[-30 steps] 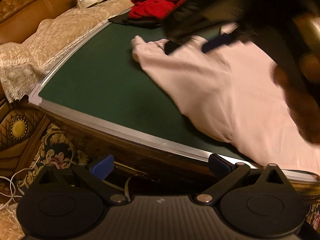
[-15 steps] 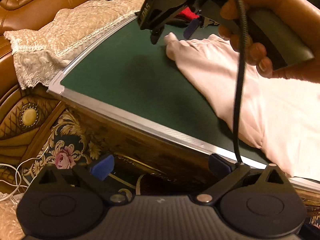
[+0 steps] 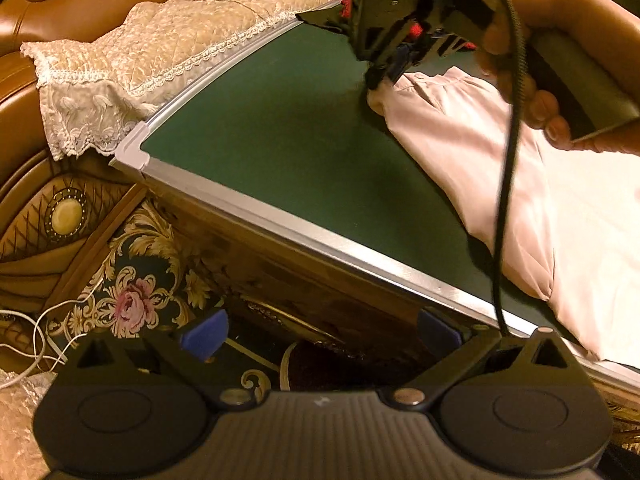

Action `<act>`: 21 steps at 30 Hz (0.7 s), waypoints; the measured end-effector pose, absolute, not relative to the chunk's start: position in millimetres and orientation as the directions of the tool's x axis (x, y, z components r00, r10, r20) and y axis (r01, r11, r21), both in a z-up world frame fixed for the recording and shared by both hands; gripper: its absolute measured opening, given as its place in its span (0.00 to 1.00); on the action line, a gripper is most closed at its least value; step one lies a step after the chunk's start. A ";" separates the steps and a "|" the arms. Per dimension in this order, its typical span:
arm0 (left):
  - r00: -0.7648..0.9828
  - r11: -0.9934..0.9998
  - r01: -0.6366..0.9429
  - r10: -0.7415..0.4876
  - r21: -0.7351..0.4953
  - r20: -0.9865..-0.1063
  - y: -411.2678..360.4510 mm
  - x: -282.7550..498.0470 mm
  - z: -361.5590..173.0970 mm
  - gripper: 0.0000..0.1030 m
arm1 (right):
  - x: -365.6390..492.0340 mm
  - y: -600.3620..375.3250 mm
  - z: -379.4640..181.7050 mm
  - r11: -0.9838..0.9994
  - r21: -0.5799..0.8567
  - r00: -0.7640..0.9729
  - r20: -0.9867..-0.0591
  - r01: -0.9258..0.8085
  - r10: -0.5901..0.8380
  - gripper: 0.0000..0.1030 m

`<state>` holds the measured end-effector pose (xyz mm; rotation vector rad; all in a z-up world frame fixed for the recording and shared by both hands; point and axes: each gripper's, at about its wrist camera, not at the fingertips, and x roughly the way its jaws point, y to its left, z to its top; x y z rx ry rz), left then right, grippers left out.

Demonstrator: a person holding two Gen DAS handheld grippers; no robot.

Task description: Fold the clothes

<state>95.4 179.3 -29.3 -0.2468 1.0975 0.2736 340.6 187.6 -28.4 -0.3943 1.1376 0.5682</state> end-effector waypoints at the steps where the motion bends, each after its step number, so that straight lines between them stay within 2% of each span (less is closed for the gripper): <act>1: 0.434 0.941 -0.332 0.094 -0.062 -0.896 178.8 96.3 -28.9 1.00 | 340.8 183.0 -25.7 0.797 -0.005 0.309 -0.923 -0.604 0.228 0.10; 6: 0.468 0.957 -0.279 0.067 -0.075 -0.881 169.0 104.3 -27.5 1.00 | 343.4 153.5 -10.7 0.813 0.031 0.331 -0.904 -0.581 0.271 0.08; 21: 0.534 0.992 -0.005 -0.103 -0.125 -0.839 97.5 140.8 -24.8 1.00 | 365.2 -20.0 63.9 0.874 0.299 0.427 -0.782 -0.383 0.455 0.07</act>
